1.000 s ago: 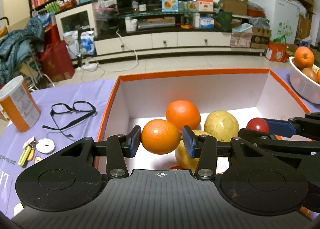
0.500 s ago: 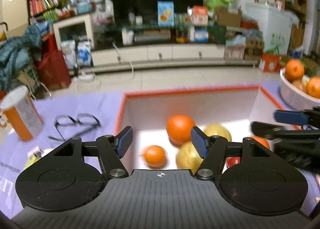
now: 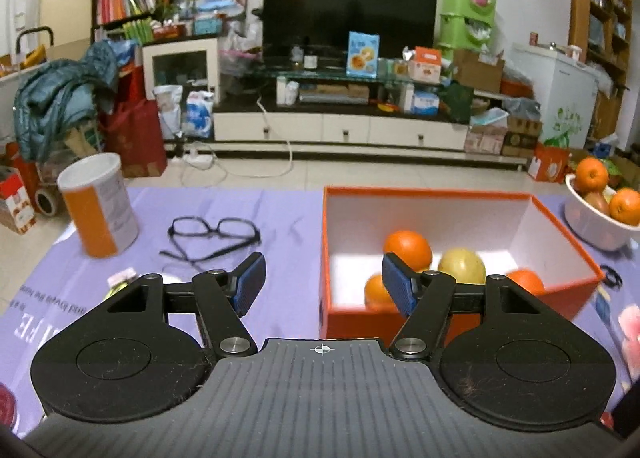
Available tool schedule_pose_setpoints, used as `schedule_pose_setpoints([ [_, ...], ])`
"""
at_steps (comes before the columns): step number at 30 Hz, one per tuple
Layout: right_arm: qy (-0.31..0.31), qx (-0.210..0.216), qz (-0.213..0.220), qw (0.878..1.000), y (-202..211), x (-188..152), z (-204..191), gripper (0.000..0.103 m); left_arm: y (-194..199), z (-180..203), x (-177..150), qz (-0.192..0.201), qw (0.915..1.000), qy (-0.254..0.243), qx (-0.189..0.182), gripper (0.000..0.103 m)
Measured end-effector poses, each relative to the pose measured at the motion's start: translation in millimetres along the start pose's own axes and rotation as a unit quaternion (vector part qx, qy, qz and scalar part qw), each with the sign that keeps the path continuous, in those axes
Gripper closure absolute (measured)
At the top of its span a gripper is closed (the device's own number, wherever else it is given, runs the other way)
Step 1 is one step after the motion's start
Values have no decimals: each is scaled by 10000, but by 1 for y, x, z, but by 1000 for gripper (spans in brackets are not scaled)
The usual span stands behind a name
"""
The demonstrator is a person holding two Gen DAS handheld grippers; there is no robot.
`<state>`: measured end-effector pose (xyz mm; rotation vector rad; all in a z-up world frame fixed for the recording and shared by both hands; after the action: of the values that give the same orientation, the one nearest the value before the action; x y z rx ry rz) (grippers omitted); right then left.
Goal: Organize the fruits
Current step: 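Move both grippers back toward the remaining tangerines on the table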
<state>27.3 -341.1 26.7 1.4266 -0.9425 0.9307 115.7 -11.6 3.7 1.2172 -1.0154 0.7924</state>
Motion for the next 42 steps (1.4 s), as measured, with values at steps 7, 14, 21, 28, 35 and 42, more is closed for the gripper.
schedule_pose_setpoints([
  [7,46,302,-725,9969,19,-57,-9,40,27,-6,-40,-371,9991,-137,-157,62],
  [14,468,511,-1158,9909,-6,-88,-26,41,17,18,-60,-652,9938,-570,-703,64],
  [21,753,638,-1334,9861,-16,-99,-32,41,0,43,-81,-937,9827,-1204,-1052,63],
  [28,691,603,-1474,9848,-22,-102,-27,41,-12,46,-87,-1056,9785,-1306,-1201,64],
  [35,669,592,-1520,9843,-21,-102,-23,41,-19,48,-92,-1183,9750,-1411,-1243,63],
  [42,484,696,-1548,9843,-21,-101,-19,41,-23,46,-93,-1230,9753,-1300,-1291,63],
])
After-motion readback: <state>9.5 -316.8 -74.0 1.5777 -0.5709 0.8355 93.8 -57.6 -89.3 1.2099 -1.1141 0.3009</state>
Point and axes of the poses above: each gripper's, at about its wrist camera, not at the fingertips, and y roughly against the way its jaws point, z to its right, x to its top, the point moved 3 cm from there along -y, roughly the way its jaws point, and after that the axes turned 9 degrees about z, right-handed, at the moved point
